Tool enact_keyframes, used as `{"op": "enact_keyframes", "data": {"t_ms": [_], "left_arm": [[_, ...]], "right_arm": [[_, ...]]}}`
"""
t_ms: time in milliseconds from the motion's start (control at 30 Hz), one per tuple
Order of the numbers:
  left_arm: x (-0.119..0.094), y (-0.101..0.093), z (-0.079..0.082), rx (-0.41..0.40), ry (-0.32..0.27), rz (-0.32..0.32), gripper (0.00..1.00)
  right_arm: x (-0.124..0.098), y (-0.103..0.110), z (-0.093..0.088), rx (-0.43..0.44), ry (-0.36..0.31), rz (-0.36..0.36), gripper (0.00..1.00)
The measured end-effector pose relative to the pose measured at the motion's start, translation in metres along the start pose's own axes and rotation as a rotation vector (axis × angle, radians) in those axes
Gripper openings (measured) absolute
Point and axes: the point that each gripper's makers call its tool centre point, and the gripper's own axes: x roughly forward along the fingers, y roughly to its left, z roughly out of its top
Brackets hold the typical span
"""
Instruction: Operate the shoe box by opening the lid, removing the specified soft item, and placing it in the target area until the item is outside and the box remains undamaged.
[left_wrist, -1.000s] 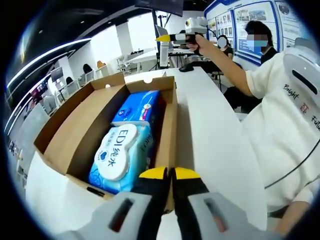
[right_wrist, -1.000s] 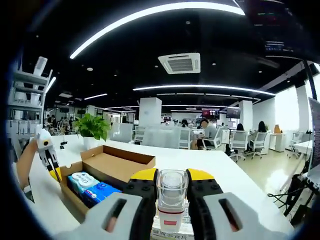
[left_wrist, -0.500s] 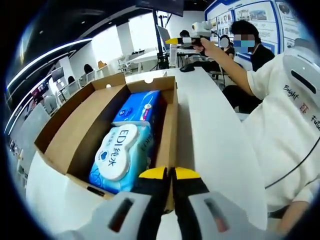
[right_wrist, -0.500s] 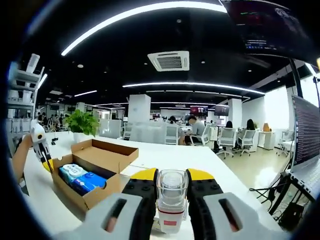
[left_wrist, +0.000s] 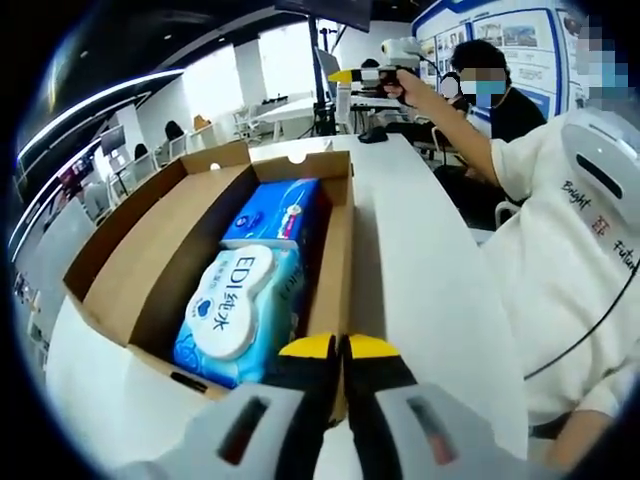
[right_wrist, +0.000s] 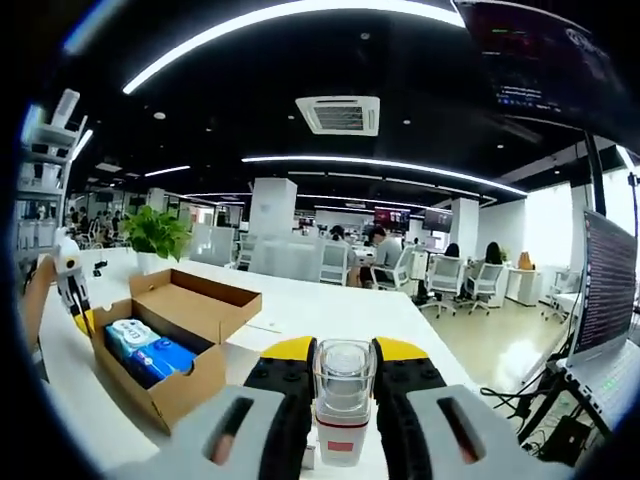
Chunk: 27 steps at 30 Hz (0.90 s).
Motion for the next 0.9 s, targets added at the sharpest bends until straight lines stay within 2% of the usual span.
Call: {"op": "enact_keyframes", "data": {"t_ms": [133,267,433,700,767,900], "left_arm": [[0.000,0.000,0.000,0.000,0.002,-0.007,0.03],[0.000,0.000,0.000,-0.006,0.005,-0.019,0.02],[0.000,0.000,0.000,-0.007,0.001,-0.022,0.02],[0.000,0.000,0.000,-0.005,-0.007,-0.022,0.02],[0.001,0.000,0.000,-0.006,-0.008,-0.024,0.02],[0.001,0.000,0.000,-0.003,-0.009,-0.024,0.02]], "right_arm": [[0.005,-0.005,-0.010,-0.007,0.014,-0.005,0.21],[0.016,-0.016,-0.026,0.033,0.037,0.001,0.21],[0.030,-0.027,-0.041,0.030,0.072,-0.021,0.21],[0.042,-0.036,-0.067,0.050,0.095,-0.023,0.21],[0.045,-0.034,-0.074,0.057,0.088,0.011,0.21],[0.045,-0.035,-0.082,0.073,0.113,-0.009,0.21]]}}
